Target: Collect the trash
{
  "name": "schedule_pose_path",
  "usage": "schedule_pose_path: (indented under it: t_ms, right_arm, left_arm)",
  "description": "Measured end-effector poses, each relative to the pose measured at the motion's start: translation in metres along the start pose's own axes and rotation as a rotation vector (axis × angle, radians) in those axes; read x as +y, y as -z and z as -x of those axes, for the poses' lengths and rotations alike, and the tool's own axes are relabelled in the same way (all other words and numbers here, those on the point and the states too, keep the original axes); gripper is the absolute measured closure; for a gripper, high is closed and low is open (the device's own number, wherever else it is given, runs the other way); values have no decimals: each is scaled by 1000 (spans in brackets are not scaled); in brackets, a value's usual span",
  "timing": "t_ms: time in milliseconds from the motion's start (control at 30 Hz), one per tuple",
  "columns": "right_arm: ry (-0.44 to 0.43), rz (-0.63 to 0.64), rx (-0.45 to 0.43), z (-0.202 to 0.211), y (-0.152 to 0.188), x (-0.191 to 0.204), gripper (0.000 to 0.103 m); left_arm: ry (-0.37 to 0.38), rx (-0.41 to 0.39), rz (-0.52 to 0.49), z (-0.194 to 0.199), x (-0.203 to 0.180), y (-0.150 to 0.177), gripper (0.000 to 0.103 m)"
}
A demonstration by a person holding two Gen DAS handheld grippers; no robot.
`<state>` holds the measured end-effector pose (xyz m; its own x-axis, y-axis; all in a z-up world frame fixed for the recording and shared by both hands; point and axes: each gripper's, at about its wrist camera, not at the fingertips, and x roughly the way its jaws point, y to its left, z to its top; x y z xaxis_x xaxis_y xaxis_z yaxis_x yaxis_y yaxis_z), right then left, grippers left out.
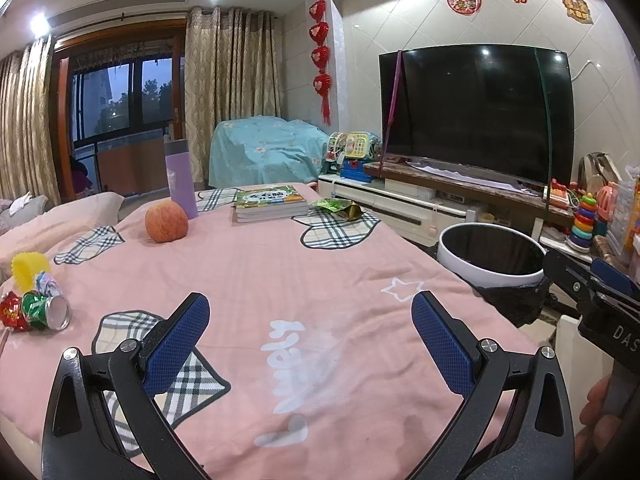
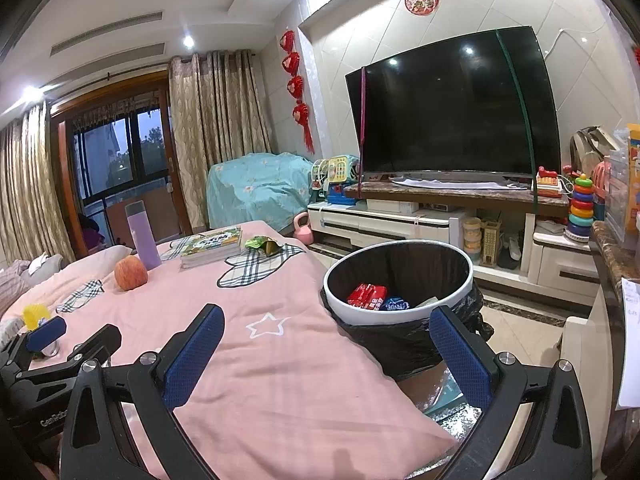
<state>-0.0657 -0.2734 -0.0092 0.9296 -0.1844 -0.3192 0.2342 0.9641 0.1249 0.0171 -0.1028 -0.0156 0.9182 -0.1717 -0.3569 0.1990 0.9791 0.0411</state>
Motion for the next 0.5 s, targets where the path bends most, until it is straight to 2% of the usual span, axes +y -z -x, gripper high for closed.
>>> schedule_pose_path:
  t_ms: [500]
  right_arm:
    - [4, 8, 40, -12, -5, 3, 0]
  left_arm:
    - [22, 28, 38, -8, 13, -1, 0]
